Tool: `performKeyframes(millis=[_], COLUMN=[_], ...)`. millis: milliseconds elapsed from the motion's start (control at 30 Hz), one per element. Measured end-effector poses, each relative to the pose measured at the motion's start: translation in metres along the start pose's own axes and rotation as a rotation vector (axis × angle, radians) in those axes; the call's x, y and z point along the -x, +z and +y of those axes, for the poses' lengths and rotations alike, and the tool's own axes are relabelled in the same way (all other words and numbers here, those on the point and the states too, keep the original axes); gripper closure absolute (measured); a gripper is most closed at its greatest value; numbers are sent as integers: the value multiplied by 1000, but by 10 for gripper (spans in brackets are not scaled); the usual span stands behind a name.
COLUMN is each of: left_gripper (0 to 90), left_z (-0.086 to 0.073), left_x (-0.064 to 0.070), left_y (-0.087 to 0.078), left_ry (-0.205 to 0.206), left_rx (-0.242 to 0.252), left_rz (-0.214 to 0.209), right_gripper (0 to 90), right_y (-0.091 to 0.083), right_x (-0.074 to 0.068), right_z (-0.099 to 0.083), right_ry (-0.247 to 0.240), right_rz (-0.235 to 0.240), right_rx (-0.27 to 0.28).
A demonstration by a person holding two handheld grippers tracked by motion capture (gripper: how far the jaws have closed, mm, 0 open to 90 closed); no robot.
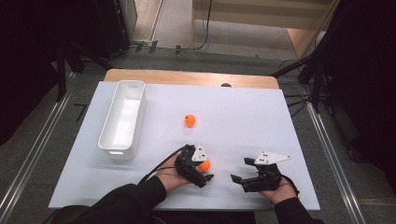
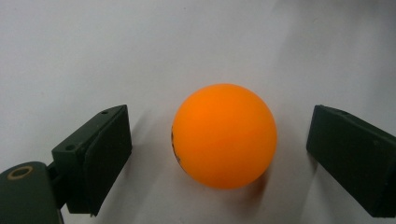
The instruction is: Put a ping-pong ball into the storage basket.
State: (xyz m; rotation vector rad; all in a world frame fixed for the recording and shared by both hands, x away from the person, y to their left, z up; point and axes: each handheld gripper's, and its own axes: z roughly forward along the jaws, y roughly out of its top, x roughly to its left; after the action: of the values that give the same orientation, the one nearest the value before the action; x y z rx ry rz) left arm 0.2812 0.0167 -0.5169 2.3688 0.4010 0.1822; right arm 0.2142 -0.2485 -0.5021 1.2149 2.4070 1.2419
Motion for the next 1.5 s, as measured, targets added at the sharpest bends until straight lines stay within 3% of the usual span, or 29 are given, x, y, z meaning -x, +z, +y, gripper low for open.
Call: performKeyframes(millis=[200, 267, 467, 700, 1300, 1433, 1500], left_gripper=[85, 188, 285, 486, 505, 505, 505], left_z=[0, -1, -3, -4, -5, -5, -5], left_x=[1, 1, 2, 3, 0, -3, -3], left_y=[-1, -2, -5, -8, -9, -9, -10], left_ry=[-3, 0, 2, -19, -15, -48, -45], left_rx=[9, 26, 39, 49, 55, 67, 74], left_rz=[7, 3, -1, 3, -9, -25, -21], right_gripper=[116, 116, 116, 116, 116, 116, 116], right_y=[0, 0, 0, 1, 3, 3, 4], right_x=[0, 0, -1, -1, -2, -2, -3], right_z=[0, 0, 0, 0, 1, 1, 1], right_ry=[-2, -7, -6, -11, -20, -23, -23], right_rz=[-2, -1, 1, 2, 15, 14, 15], right_rx=[-2, -3, -5, -7, -15, -18, -17])
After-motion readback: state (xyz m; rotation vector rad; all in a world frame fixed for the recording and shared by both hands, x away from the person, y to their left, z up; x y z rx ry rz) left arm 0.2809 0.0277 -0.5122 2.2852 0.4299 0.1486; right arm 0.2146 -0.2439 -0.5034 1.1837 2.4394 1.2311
